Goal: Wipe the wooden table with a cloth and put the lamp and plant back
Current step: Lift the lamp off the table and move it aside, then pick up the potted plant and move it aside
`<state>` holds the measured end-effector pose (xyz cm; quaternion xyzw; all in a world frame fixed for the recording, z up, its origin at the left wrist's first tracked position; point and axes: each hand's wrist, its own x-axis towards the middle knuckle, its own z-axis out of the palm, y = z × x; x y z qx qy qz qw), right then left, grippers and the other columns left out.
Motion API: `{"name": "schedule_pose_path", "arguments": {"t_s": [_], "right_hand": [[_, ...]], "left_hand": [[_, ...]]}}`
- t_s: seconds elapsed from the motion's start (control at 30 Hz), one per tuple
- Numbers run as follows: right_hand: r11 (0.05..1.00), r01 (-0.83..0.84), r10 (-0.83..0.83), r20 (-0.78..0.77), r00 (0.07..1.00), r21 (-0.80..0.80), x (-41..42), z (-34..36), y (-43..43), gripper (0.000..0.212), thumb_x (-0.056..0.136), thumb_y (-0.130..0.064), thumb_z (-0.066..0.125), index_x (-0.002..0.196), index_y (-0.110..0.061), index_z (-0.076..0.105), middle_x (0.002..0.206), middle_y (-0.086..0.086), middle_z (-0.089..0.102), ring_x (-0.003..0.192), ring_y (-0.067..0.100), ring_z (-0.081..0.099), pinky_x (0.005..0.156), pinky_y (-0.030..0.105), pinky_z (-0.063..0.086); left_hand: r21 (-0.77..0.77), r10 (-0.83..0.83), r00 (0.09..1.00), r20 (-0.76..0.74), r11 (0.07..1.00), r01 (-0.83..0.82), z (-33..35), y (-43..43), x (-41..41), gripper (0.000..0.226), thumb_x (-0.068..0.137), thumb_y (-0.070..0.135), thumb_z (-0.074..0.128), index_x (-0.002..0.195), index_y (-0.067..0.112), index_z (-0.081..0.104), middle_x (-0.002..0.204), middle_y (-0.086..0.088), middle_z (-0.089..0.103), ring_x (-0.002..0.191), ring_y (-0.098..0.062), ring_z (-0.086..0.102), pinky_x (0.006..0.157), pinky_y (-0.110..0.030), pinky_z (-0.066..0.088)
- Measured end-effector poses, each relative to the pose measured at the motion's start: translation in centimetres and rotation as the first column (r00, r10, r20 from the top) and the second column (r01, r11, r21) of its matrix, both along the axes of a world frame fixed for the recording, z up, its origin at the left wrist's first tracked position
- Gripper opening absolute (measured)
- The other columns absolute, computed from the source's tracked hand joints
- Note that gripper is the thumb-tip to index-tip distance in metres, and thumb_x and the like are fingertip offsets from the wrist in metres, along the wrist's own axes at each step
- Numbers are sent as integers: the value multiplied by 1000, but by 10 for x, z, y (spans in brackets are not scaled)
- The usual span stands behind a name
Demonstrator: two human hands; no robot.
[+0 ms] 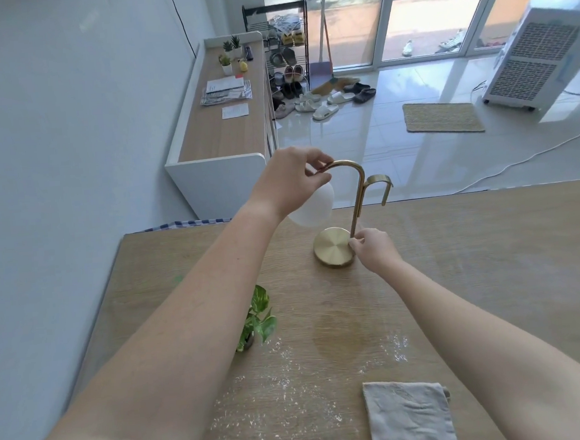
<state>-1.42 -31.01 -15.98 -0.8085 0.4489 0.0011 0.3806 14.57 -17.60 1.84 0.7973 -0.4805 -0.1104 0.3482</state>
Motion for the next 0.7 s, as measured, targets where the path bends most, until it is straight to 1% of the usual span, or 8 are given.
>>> {"name": "schedule_pose_path", "arguments": {"t_s": [0.1, 0.17, 0.27, 0.37, 0.4, 0.47, 0.57, 0.7], "right_hand": [[1000, -10, 10, 5, 1000, -9, -18, 7, 10, 33, 108, -28, 53, 124, -7, 72, 123, 14, 72, 113, 32, 65, 91, 42, 54], [1000, -29, 29, 19, 999, -5, -30, 12, 20, 33, 109, -29, 52, 126, -9, 72, 126, 12, 71, 117, 30, 64, 95, 41, 53], [997, -70, 68, 70, 995, 18, -47, 17, 39, 35, 110, -31, 54, 132, -10, 71, 129, 9, 70, 119, 26, 63, 94, 37, 50], [992, -102, 91, 140, 986, 70, -60, 20, 64, 33, 108, -35, 56, 130, -16, 72, 117, 3, 73, 101, 19, 65, 83, 35, 51], [989, -110, 93, 166, 982, 98, -63, 21, 72, 31, 107, -36, 57, 128, -19, 73, 113, 1, 73, 97, 18, 67, 83, 37, 55], [977, -138, 100, 222, 970, 161, -68, 19, 91, 27, 107, -37, 58, 125, -24, 73, 112, -1, 73, 98, 21, 70, 90, 46, 62], [934, -188, 88, 314, 945, 304, -70, 19, 123, 27, 109, -34, 55, 128, -23, 71, 122, -1, 71, 116, 20, 67, 98, 47, 60], [837, -246, 60, 365, 929, 489, -65, 17, 163, 36, 112, -41, 47, 136, -22, 67, 133, 1, 68, 127, 20, 63, 102, 45, 57]], "left_hand": [[-31, 35, 999, -22, 999, -35, 1, 21, -10, 36, 99, 31, 78, 134, 24, 73, 117, 6, 74, 102, -9, 71, 93, -30, 58], [-60, 77, 994, -71, 995, -81, 2, 40, -19, 35, 100, 35, 76, 134, 26, 73, 118, 8, 73, 104, -8, 70, 91, -28, 57], [-119, 126, 968, -219, 981, -155, 7, 77, -37, 33, 101, 42, 73, 132, 30, 73, 119, 12, 73, 105, -2, 70, 87, -25, 58], [-164, 173, 917, -360, 956, -245, 7, 128, -58, 32, 103, 48, 70, 131, 33, 72, 120, 15, 74, 110, -2, 70, 94, -32, 61], [-170, 196, 900, -389, 945, -279, 5, 146, -65, 32, 102, 51, 69, 130, 35, 72, 120, 16, 74, 112, -3, 70, 97, -36, 62], [-170, 250, 858, -449, 919, -357, 0, 181, -78, 29, 102, 53, 68, 127, 38, 73, 121, 17, 73, 114, -6, 69, 98, -39, 63], [-163, 361, 758, -544, 840, -518, -12, 231, -94, 23, 106, 42, 64, 125, 33, 73, 120, 13, 72, 113, -12, 70, 96, -36, 63], [-197, 477, 593, -649, 648, -736, -44, 293, -104, 21, 108, 37, 62, 123, 30, 75, 120, 8, 74, 108, -6, 71, 95, -38, 63]]}}
